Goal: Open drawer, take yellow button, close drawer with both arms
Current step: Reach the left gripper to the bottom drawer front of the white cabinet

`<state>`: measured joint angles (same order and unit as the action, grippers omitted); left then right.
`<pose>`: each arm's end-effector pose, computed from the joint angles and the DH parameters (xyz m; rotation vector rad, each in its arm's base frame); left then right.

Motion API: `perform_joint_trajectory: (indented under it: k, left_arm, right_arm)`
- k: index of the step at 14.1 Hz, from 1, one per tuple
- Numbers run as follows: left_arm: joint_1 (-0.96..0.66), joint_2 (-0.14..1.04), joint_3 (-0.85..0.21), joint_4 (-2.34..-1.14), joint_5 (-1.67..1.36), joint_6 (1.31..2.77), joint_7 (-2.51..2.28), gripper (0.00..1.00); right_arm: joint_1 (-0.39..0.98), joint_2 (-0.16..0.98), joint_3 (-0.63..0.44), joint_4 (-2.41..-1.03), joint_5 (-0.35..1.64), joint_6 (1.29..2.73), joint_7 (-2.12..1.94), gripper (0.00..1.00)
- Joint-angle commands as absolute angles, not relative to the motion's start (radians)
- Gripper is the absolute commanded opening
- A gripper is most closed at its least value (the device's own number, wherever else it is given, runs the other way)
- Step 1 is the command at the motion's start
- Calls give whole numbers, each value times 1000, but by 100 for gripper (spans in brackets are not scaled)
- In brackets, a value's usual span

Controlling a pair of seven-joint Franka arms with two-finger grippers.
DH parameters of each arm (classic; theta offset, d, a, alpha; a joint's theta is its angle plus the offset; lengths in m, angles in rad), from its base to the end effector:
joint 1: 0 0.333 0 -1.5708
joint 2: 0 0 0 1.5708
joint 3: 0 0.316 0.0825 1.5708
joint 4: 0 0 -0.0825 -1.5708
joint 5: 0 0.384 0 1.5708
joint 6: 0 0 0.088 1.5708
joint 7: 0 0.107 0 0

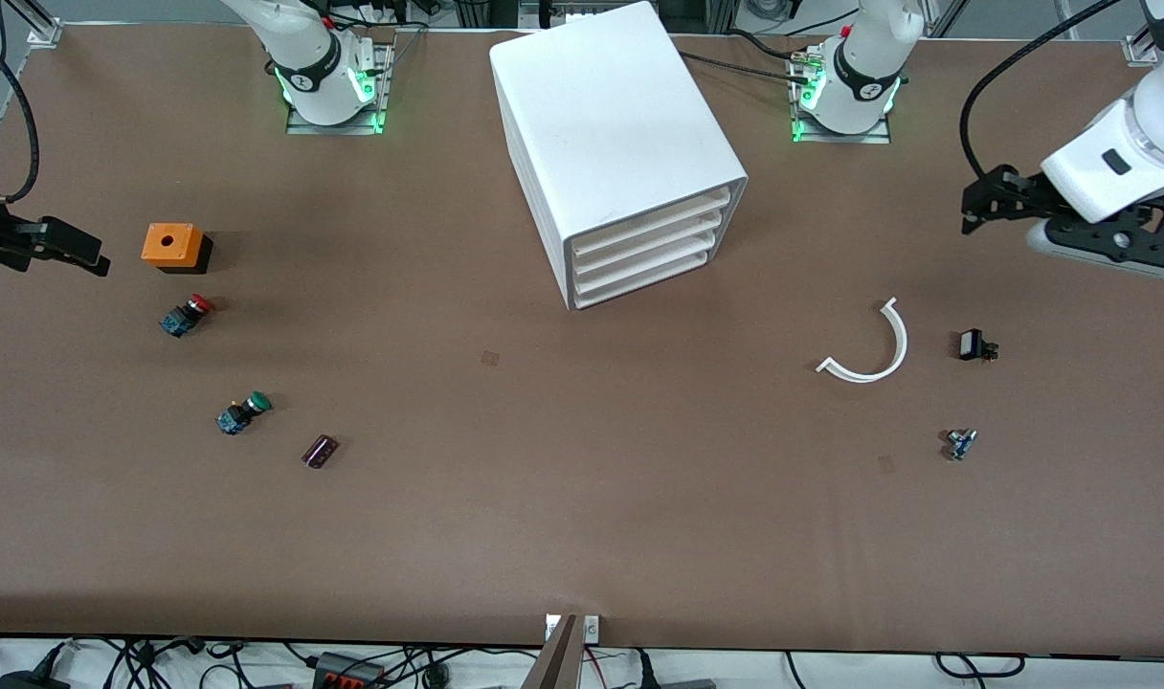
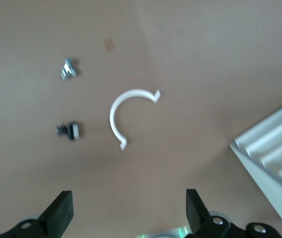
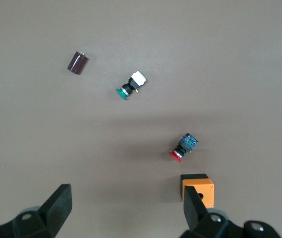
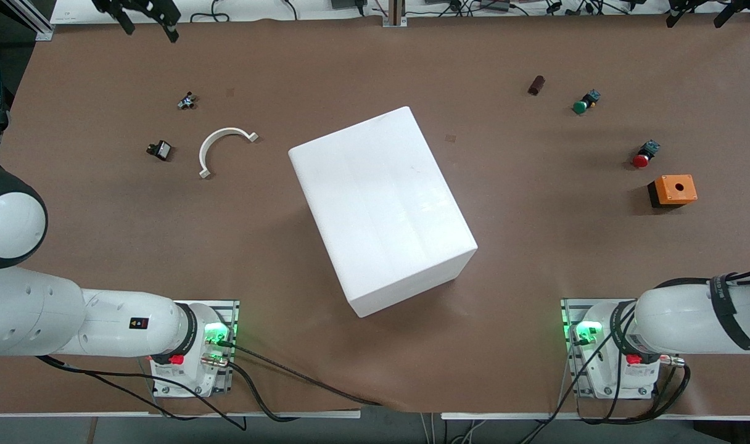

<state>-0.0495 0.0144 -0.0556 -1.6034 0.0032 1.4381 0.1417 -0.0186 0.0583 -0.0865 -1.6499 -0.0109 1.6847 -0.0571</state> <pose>0.5390 -0.0563 0.5912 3.1043 -0.3849 -0.2818 0.5747 -0.0604 0.5639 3.1266 -0.0728 -0.0383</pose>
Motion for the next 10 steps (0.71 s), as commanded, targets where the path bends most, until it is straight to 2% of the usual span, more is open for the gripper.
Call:
perform_joint_trajectory:
  k: [1,4,6,10]
  left_arm:
    - [-89,41,-64,-1568,-35,1258,158,100]
    - [-101,90,-64,-1569,-141,1194,164,100]
    - [-92,170,-63,-1568,-280,1184,185,100]
    - [-69,333,-58,-1572,-541,1276,341,100]
  right_arm:
    - [8,40,-83,-1674,-23,1700,-57,100]
    - [9,40,-83,-1675,-23,1700,-54,100]
    - [9,40,-83,-1675,-23,1700,-54,100]
    - [11,40,-83,-1675,-23,1701,-54,100]
